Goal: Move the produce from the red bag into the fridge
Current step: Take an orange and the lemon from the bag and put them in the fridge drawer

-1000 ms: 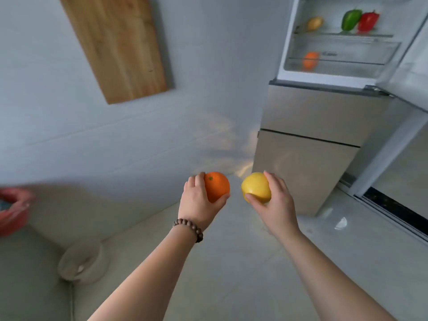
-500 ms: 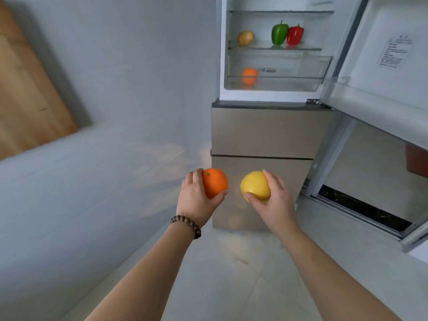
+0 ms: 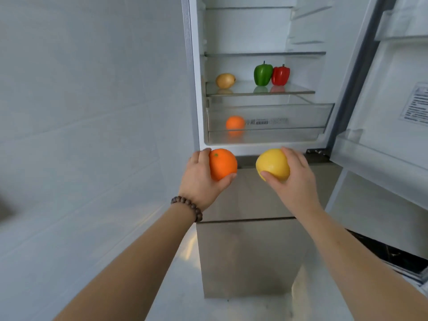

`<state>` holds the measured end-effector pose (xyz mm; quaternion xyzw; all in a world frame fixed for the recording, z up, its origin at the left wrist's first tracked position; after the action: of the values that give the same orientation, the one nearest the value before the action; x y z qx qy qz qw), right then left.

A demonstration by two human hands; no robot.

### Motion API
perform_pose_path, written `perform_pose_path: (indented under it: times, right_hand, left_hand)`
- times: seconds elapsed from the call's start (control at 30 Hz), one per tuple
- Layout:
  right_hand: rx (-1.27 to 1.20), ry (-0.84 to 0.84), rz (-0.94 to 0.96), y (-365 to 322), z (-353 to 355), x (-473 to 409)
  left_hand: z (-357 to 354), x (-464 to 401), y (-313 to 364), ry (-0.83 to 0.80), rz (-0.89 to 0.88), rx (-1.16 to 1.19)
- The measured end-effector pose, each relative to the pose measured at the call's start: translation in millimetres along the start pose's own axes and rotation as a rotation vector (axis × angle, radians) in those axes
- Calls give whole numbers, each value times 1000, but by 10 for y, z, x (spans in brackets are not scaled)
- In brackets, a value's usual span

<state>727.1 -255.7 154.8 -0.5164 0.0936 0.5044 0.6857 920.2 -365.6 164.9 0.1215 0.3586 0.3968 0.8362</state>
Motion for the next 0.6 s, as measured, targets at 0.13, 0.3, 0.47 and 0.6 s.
perform_pose_path:
  times: [0.13, 0.3, 0.47, 0.6]
  right_hand:
    - [14, 5, 112, 217, -79, -919]
    - [-19, 89, 205, 371, -64, -1977]
    - [-18, 79, 240, 500, -140, -2630]
    - [-32, 82, 244, 668, -189, -2906]
  left_hand:
    - [-153, -854, 195, 96, -65, 22]
    - [-196, -1831, 424, 208, -102, 27]
    - [-359, -2528, 465, 154, -122, -39]
    - [-559, -2996, 435, 47, -119, -24]
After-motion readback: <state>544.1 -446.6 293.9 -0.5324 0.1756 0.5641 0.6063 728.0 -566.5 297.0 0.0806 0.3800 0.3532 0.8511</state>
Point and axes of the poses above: each hand's wrist, its own x-axis away from the middle knuckle, its own z-axis out of the back of the hand, y = z × x, the point moved 3 cm from there along -x, towards the middle knuckle, and after that the axes turned 6 degrees about -x, right-handed, at the moved point
